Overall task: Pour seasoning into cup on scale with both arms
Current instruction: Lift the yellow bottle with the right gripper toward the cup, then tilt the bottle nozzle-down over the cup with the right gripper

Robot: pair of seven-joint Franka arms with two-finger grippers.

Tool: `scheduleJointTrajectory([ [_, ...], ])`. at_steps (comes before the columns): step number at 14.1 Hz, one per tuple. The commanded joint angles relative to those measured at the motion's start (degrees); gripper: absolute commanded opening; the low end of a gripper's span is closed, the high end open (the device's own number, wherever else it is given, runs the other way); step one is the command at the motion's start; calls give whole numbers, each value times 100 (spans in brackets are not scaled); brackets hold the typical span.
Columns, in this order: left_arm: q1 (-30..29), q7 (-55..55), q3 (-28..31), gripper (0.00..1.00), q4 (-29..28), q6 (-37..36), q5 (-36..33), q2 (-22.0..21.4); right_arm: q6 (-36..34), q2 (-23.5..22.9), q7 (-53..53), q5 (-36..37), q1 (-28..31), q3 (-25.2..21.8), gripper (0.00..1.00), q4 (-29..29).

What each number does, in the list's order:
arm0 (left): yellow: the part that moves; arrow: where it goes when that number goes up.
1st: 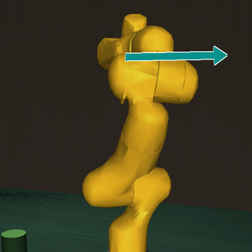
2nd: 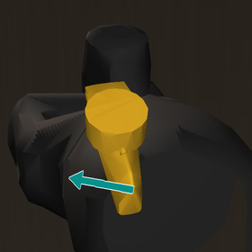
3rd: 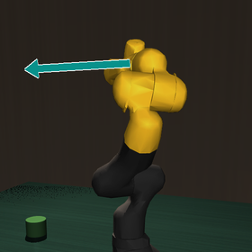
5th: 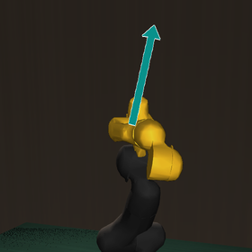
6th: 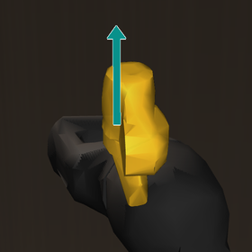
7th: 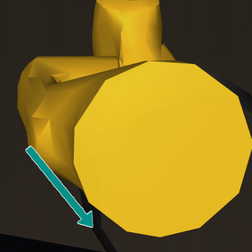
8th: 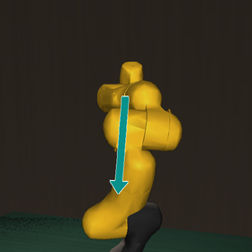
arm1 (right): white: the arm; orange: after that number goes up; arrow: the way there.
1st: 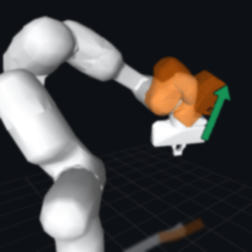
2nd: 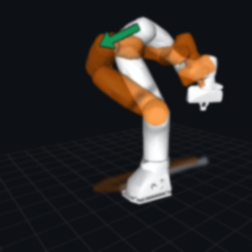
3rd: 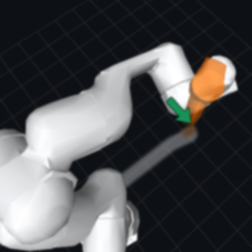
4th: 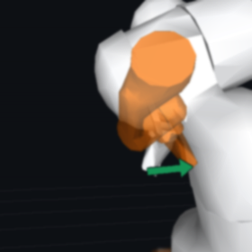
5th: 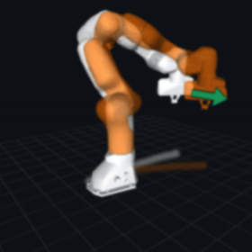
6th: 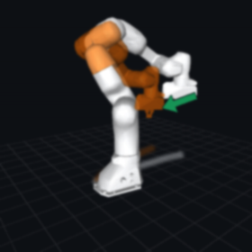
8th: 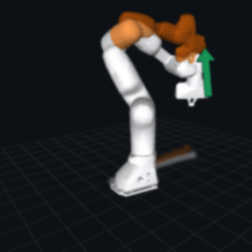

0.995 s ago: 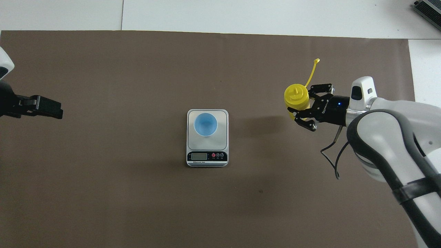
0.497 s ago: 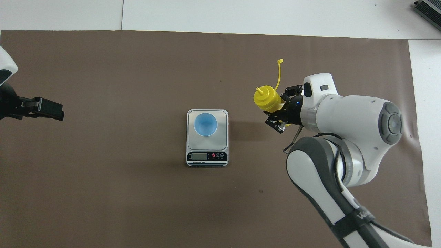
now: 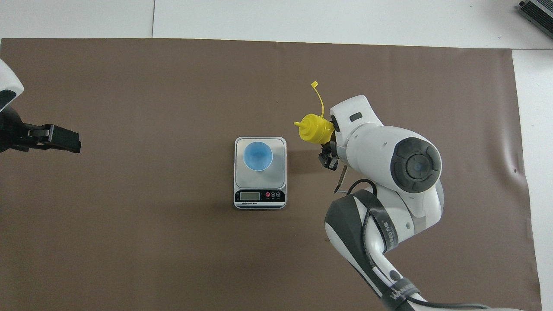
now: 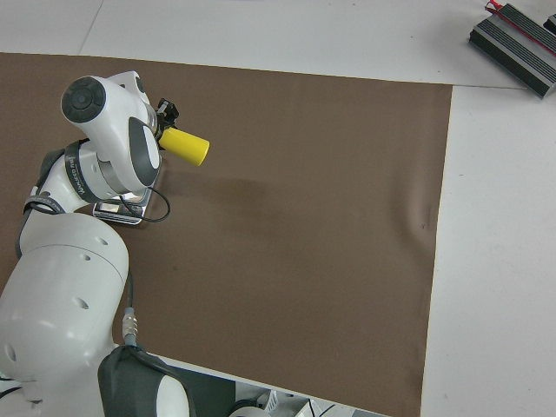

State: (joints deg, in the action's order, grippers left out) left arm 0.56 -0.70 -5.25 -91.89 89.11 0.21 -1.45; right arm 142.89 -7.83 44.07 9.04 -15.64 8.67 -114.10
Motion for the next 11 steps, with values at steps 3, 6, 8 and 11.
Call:
scheduleJointTrajectory([
  [3,14,61,6,100,-347,229,-109,-233,-692,-377,-618,1852,-483,-5,0,661],
  [6,14,61,6,100,-356,265,-117,-233,-964,-430,-864,2758,-737,4,0,705],
  [8,14,61,6,100,-356,265,-117,-233,-1104,-483,-882,3189,-896,-5,0,714],
  [11,5,61,-3,100,-356,282,-109,-233,-1815,-675,-1049,3814,-1142,4,0,1038],
])
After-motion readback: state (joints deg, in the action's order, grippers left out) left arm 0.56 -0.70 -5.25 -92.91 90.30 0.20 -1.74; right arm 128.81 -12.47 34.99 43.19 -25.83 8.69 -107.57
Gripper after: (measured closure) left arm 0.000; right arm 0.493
